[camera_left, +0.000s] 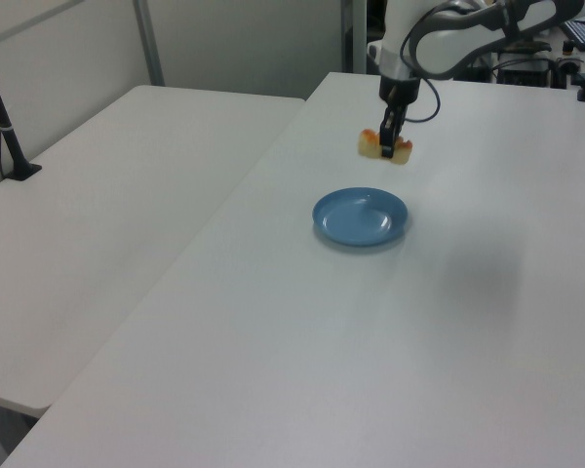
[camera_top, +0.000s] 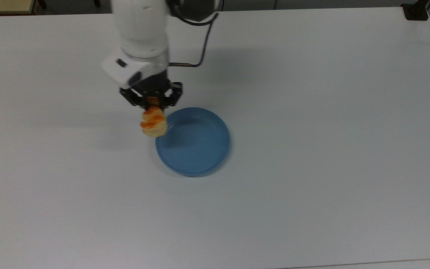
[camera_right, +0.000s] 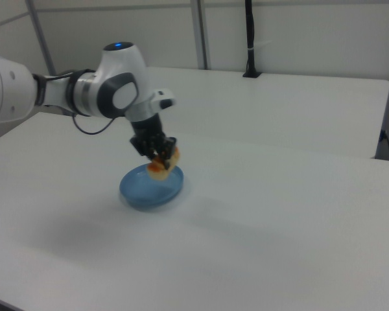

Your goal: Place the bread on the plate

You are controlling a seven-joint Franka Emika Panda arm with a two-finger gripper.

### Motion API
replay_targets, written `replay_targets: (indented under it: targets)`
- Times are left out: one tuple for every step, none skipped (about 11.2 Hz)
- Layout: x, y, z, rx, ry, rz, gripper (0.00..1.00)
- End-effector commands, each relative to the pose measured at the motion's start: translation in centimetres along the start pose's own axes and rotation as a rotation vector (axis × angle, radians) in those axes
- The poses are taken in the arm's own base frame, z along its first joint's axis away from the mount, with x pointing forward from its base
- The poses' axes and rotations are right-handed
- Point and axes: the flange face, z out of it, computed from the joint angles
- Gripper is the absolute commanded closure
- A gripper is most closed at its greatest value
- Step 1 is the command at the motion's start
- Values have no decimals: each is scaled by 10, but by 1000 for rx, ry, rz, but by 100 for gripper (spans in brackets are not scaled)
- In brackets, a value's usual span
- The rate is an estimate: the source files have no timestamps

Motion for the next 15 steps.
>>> replay_targets:
  targets:
    - [19,-59,30,-10,-23,0,62]
    - [20,-69,39,-15,-35,-7,60]
    - [19,-75,48,-19,-48,-10,56]
    - [20,-78,55,-21,-48,-8,38]
    - [24,-81,63,-24,-15,22,12]
    - [25,-80,67,-31,-2,51,0]
    - [25,-81,65,-31,0,56,0]
    - [25,-79,53,-23,7,73,0]
    - [21,-76,32,-10,-1,100,0]
    - [16,-70,10,4,-29,129,0]
    - [8,-54,-23,36,-35,154,0]
    - [-2,-38,-52,66,-59,170,0]
    - [-14,-20,-83,84,-69,192,0]
    - [-27,-4,-112,92,-67,213,0]
    - [-39,14,-133,95,-73,235,0]
